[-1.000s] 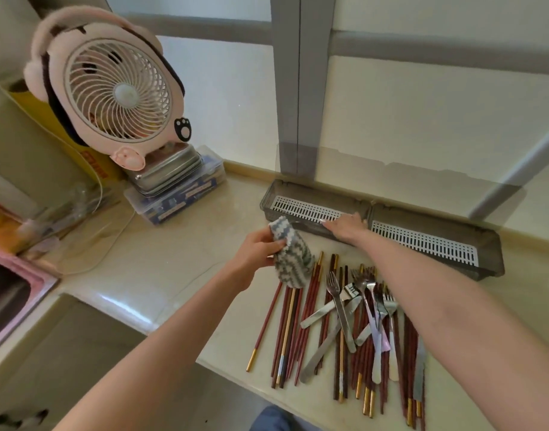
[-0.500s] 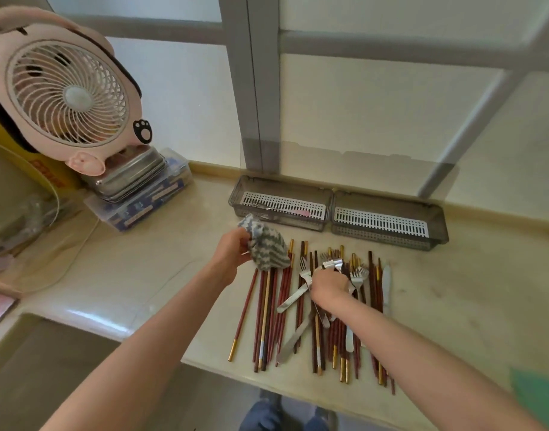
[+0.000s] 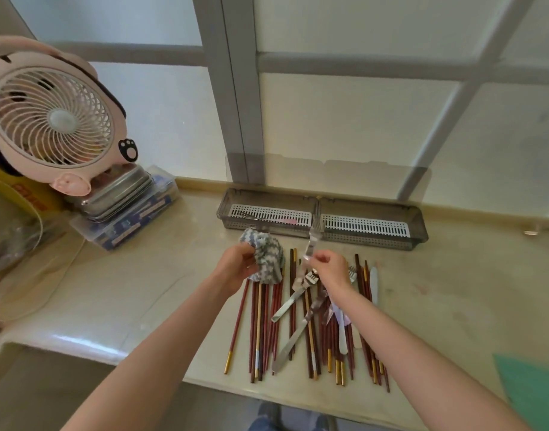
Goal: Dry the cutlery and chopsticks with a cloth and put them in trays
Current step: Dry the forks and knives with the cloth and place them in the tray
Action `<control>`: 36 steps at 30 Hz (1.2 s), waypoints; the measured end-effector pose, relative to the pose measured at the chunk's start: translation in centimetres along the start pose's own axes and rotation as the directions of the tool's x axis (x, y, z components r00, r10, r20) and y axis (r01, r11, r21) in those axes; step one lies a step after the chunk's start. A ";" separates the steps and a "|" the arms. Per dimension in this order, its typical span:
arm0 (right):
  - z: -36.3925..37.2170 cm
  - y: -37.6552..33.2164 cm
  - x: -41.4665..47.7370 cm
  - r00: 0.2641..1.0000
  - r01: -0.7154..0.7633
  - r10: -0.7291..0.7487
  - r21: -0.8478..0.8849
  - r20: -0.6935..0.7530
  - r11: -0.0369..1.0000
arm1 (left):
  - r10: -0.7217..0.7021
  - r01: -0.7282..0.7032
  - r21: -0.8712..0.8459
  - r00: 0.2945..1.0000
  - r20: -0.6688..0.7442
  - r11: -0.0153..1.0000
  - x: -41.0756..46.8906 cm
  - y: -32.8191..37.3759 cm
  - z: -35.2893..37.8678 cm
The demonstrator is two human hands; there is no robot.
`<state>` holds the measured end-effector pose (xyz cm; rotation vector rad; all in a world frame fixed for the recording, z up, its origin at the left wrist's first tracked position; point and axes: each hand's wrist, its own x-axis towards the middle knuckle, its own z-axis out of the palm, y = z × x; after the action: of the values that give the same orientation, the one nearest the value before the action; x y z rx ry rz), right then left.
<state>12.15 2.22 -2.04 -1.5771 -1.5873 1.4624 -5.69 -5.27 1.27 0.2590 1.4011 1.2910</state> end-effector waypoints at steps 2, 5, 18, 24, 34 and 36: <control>-0.3 -2.4 -1.3 0.986 0.090 -0.113 0.179 0.120 0.980 | 0.021 -0.021 -0.002 0.998 0.064 1.000 -0.1 0.0 0.4; 0.1 -4.5 -2.9 0.950 0.172 -0.209 0.167 0.231 0.971 | 0.065 -0.058 -0.053 0.989 0.135 0.997 -0.3 0.2 1.3; 1.4 -2.7 -4.1 0.971 0.127 -0.161 0.191 0.178 0.973 | 0.323 -0.280 0.403 0.945 -0.041 0.871 0.2 2.3 3.6; 1.2 -3.1 -4.1 0.973 0.064 -0.119 0.264 0.197 0.962 | 0.280 -0.202 0.455 0.953 -0.112 0.867 0.9 2.9 3.6; 0.1 -4.4 -4.3 0.971 0.025 -0.071 0.199 0.227 0.980 | 0.485 -0.168 0.720 0.835 -0.259 0.674 3.0 5.5 1.4; -0.5 -3.9 -4.3 0.986 0.027 -0.065 0.238 0.152 0.971 | 0.492 -0.152 0.727 0.824 -0.280 0.669 3.0 6.3 0.0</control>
<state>11.98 -0.59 3.03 -1.3099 -1.4601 1.7168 -9.76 -0.61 4.51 0.7886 2.3204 1.1010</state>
